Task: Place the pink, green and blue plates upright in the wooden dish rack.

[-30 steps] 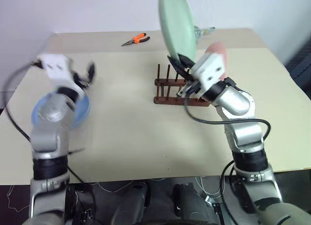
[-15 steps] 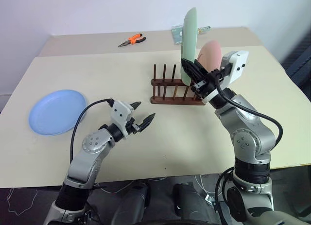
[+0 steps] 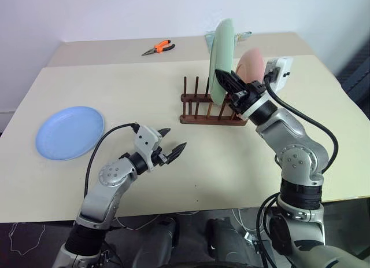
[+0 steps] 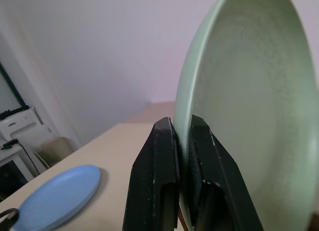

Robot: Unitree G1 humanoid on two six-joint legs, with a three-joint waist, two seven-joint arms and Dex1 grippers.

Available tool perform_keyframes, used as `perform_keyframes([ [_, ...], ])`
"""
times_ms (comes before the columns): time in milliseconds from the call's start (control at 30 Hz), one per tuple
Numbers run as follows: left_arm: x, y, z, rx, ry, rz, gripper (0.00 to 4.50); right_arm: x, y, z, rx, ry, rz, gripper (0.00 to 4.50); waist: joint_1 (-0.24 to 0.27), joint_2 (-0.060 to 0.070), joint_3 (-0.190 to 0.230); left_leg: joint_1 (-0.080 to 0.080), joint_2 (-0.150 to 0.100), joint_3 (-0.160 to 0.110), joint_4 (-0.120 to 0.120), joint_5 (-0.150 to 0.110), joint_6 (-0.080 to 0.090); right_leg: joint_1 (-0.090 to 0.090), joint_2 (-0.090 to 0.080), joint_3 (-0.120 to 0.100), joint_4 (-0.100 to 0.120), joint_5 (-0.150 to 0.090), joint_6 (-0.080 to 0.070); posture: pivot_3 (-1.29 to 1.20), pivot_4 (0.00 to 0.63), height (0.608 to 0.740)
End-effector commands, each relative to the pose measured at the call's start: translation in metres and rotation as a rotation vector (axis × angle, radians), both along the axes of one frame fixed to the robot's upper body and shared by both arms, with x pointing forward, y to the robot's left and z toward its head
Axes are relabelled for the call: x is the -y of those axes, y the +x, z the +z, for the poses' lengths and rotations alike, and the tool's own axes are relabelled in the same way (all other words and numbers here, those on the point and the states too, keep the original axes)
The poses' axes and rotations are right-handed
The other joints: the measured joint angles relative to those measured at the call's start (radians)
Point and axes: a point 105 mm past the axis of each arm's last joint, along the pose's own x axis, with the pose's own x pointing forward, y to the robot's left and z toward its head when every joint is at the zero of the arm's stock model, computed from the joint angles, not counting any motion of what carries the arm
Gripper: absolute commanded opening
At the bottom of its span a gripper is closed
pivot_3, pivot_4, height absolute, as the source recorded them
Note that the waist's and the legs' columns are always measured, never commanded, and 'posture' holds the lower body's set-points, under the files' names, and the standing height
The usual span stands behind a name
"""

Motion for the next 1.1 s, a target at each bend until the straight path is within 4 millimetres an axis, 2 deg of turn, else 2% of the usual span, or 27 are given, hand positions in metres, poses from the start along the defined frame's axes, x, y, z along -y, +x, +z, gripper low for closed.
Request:
perform_keyframes([
  [33, 0.004, -0.004, 0.012, 0.048, -0.003, -0.025, 3.6, 0.006, 0.006, 0.008, -0.014, 0.017, -0.01, 0.0, -0.001, 0.0, 0.0, 0.0, 0.0, 0.0, 0.0, 0.0, 0.0, 0.0, 0.0, 0.0, 0.0, 0.0, 0.0, 0.0, 0.15, 0.729],
  [167, 0.004, -0.004, 0.012, 0.046, 0.005, -0.026, 3.6, 0.008, 0.012, 0.003, -0.051, -0.018, -0.014, 0.0, -0.001, 0.0, 0.0, 0.0, 0.0, 0.0, 0.0, 0.0, 0.0, 0.0, 0.0, 0.0, 0.0, 0.0, 0.0, 0.0, 0.15, 0.729],
  [267, 0.004, -0.004, 0.011, 0.042, 0.009, -0.024, 3.67, 0.008, 0.015, 0.001, -0.051, -0.051, -0.027, 0.97, 0.001, 0.001, 0.0, 0.0, 0.0, 0.0, 0.0, 0.0, 0.0, 0.0, 0.0, 0.0, 0.0, 0.0, 0.0, 0.0, 0.15, 0.729],
  [300, 0.004, -0.004, 0.01, 0.039, 0.005, -0.025, 3.67, 0.008, 0.016, 0.002, -0.047, -0.057, -0.034, 1.43, 0.001, 0.001, 0.0, 0.0, 0.0, 0.0, 0.0, 0.0, 0.0, 0.0, 0.0, 0.0, 0.0, 0.0, 0.0, 0.0, 0.15, 0.729],
  [400, 0.003, -0.003, 0.011, 0.036, -0.007, -0.016, 4.48, 0.008, 0.016, 0.01, 0.009, -0.078, -0.057, 2.92, 0.001, 0.001, 0.0, 0.0, 0.0, 0.0, 0.0, 0.0, 0.0, 0.0, 0.0, 0.0, 0.0, 0.0, 0.0, 0.0, 0.15, 0.729],
  [467, 0.002, -0.003, 0.011, 0.035, -0.007, -0.017, 4.5, 0.007, 0.014, 0.02, 0.091, -0.142, -0.084, 3.98, 0.001, 0.001, 0.0, 0.0, 0.0, 0.0, 0.0, 0.0, 0.0, 0.0, 0.0, 0.0, 0.0, 0.0, 0.0, 0.0, 0.15, 0.729],
  [767, -0.014, 0.01, 0.02, 0.046, -0.056, 0.096, 4.5, 0.009, 0.008, 0.064, 0.42, -0.415, -0.222, 3.98, 0.002, 0.001, 0.0, 0.0, 0.0, 0.0, 0.0, 0.0, 0.0, 0.0, 0.0, -0.001, 0.0, 0.0, 0.0, 0.0, 0.15, 0.729],
  [867, -0.034, 0.024, 0.029, 0.059, -0.109, 0.229, 4.5, 0.009, 0.007, 0.077, 0.554, -0.556, -0.28, 3.98, 0.003, 0.001, 0.0, 0.0, 0.0, 0.0, 0.0, 0.0, 0.0, 0.0, 0.0, -0.001, 0.0, 0.0, 0.0, 0.0, 0.15, 0.729],
  [900, -0.049, 0.032, 0.032, 0.076, -0.112, 0.324, 4.5, 0.003, 0.003, 0.081, 0.614, -0.605, -0.262, 3.98, 0.003, 0.001, 0.0, 0.0, 0.0, 0.0, 0.0, 0.0, 0.0, 0.0, 0.0, -0.001, 0.0, 0.0, 0.0, 0.0, 0.15, 0.729],
  [933, -0.064, 0.039, 0.035, 0.083, -0.132, 0.413, 4.5, -0.003, -0.002, 0.083, 0.662, -0.637, -0.232, 4.5, 0.003, 0.001, 0.0, 0.0, 0.0, 0.0, 0.001, 0.0, 0.0, 0.0, 0.0, -0.001, 0.0, 0.0, 0.0, 0.0, 0.15, 0.729],
  [1000, -0.103, 0.049, 0.041, 0.102, -0.135, 0.637, 4.5, -0.023, -0.015, 0.081, 0.748, -0.711, -0.134, 4.5, -0.001, 0.001, 0.0, 0.0, 0.0, 0.0, 0.0, 0.0, 0.0, 0.0, 0.0, -0.001, 0.0, 0.0, 0.0, 0.0, 0.15, 0.729],
  [1100, -0.17, 0.05, 0.04, 0.061, -0.095, 1.037, 4.5, -0.052, -0.03, 0.05, 0.813, -0.889, 0.061, 4.5, -0.004, 0.0, 0.0, 0.0, 0.001, 0.0, 0.0, 0.0, 0.0, 0.0, 0.001, -0.001, 0.0, 0.0, 0.0, 0.0, 0.15, 0.729],
])
